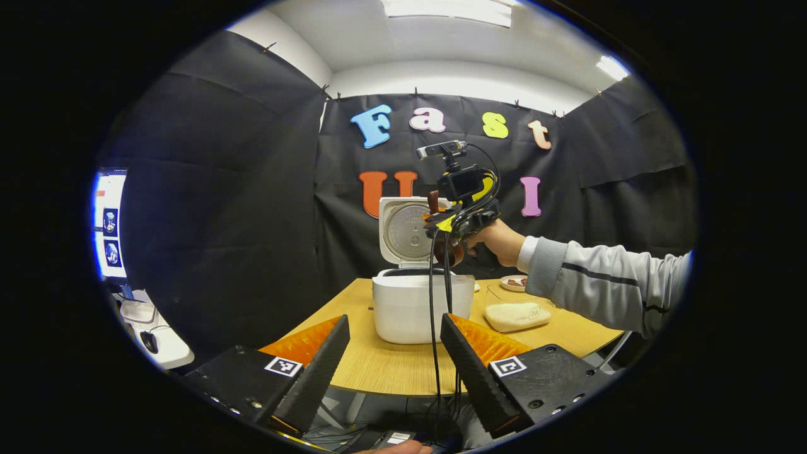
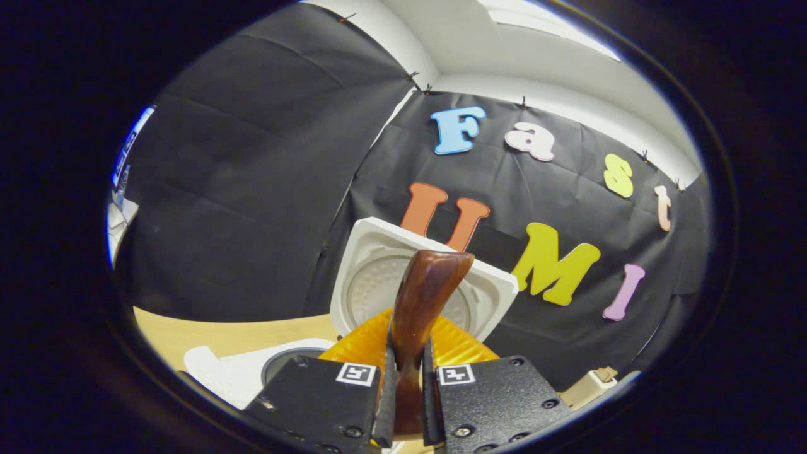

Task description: Close the left gripper, press the button to open the rice cooker; take a wooden spoon from the chopstick holder with the right hand, scoop a spoonful of rice and pour it into the rice cooker, then put the wooden spoon back into the chopstick holder.

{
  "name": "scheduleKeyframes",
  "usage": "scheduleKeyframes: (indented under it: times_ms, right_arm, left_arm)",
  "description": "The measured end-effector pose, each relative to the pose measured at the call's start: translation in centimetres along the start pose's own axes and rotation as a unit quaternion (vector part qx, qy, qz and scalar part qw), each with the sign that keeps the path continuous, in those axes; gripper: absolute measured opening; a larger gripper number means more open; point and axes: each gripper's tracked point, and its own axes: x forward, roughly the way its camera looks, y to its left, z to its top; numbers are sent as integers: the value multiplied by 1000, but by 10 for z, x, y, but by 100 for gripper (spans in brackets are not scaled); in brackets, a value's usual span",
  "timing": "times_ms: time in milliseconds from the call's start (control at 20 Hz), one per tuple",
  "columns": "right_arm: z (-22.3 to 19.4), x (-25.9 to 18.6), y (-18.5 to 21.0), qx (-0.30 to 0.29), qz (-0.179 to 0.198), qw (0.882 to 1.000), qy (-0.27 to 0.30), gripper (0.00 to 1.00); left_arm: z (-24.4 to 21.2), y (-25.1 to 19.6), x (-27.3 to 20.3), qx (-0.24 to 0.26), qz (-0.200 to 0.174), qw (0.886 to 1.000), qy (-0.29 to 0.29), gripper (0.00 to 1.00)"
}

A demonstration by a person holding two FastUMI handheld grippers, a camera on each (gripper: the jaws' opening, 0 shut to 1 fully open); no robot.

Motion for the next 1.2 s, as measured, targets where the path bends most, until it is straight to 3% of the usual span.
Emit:
scheduleKeyframes:
  times_ms: [200, 450, 800, 1200]
  right_arm:
    - [-8, -18, -38, 40, -11, 999, 7, 23]
    - [-26, -50, -114, 74, -51, 996, -1, 23]
    - [-80, -95, -224, 117, -110, 987, 14, 23]
    - [-141, -159, -323, 137, -192, 971, 38, 24]
  left_arm:
    - [2, -11, 7, -2, -7, 1000, 0, 93]
    - [13, -28, 16, -8, -8, 1000, -5, 93]
    - [21, -51, 38, -12, -8, 1000, 1, 93]
    - [24, -70, 61, -32, 1, 999, 0, 93]
